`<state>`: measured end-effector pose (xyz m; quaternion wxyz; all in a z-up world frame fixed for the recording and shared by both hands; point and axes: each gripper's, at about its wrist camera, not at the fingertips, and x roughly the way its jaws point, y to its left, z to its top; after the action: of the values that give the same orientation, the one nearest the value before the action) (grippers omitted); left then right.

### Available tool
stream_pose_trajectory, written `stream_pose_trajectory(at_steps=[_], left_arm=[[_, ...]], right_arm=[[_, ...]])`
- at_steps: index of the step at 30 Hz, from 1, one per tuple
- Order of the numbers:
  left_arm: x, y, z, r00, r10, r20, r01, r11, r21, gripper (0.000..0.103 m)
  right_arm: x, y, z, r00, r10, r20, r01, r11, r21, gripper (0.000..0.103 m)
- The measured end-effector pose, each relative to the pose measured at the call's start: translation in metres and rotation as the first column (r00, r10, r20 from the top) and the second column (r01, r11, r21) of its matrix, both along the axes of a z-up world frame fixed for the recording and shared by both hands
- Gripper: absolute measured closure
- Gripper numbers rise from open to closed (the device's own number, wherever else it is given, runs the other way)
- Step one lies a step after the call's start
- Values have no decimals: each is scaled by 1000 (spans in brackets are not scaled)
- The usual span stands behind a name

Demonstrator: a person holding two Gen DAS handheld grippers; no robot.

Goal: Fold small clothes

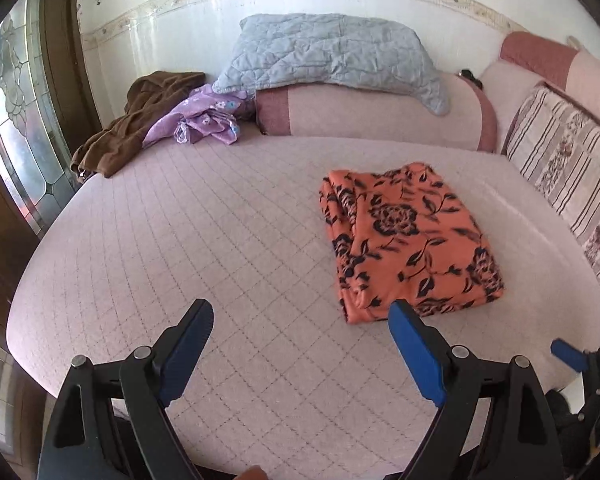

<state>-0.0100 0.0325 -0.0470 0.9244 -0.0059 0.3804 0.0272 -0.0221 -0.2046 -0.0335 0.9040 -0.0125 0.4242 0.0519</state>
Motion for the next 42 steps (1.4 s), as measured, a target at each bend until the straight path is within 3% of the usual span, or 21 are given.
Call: stream_pose_trajectory(at_steps=[5,11,19,35,42], left_arm=[[3,-11,17,1000,5,21,-5,1000,10,13],[4,-27,21,998,-8,60,2,995,101,13],[3,-25,20,997,13,72,-19,997,78,13],[4,-21,20,997,-20,74,21,1000,-1,13],[12,-28,16,997,-45,59,44,999,12,13]], right_arm=[[16,2,25,998,18,60,-15,999,-40,0],[26,-3,38,995,-1,101,7,999,-54,0],[32,-12,56,983,-48,179,52,999,-17,0],[41,1,64,980,-37,193,53,996,-76,0],[49,2,59,984,-32,173,48,995,-87,0]])
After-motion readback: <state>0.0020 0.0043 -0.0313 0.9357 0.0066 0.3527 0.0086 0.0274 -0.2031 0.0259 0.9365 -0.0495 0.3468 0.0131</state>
